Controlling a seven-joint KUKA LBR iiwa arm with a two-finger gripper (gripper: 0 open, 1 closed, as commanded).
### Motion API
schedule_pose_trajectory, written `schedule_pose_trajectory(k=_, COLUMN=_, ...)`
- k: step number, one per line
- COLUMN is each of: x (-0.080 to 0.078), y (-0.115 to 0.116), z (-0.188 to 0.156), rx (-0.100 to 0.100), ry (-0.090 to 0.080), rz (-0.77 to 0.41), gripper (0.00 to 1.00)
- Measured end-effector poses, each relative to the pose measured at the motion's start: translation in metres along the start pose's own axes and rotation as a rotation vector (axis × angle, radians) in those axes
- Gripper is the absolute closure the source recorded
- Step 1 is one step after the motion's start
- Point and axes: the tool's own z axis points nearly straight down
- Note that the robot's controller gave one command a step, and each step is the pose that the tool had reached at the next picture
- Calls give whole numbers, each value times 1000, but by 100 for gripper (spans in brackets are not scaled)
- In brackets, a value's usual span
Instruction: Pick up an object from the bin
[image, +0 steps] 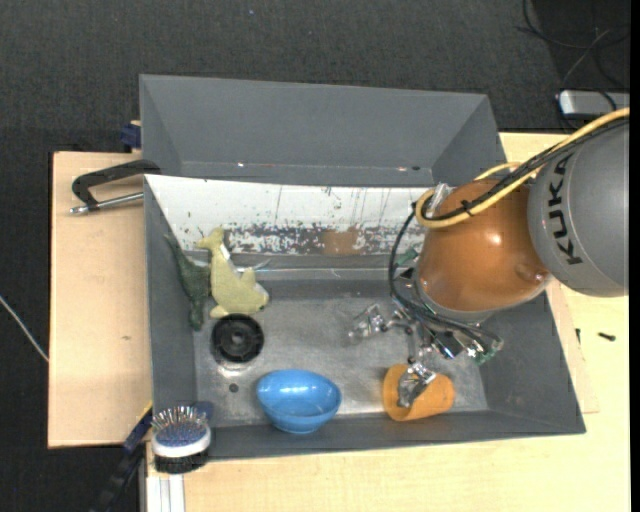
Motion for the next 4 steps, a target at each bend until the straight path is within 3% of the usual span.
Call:
schedule_pose_trajectory(k=1, x=24, y=-42, z=54, rx=1, ry=-9, rz=-135, gripper=0)
schedule_pose_trajectory(k=2, x=-4, y=-147, z=6, rx=13, ry=-14, rz=-127, gripper=0)
schedule_pose_trajectory(k=3, x=49, y=-144, z=11, rx=-1, ry=-1, rz=-484, gripper=0)
schedule_pose_trajectory(k=4, x=42, y=-141, z=40, rx=-6, ry=-26, rz=-925, gripper=0)
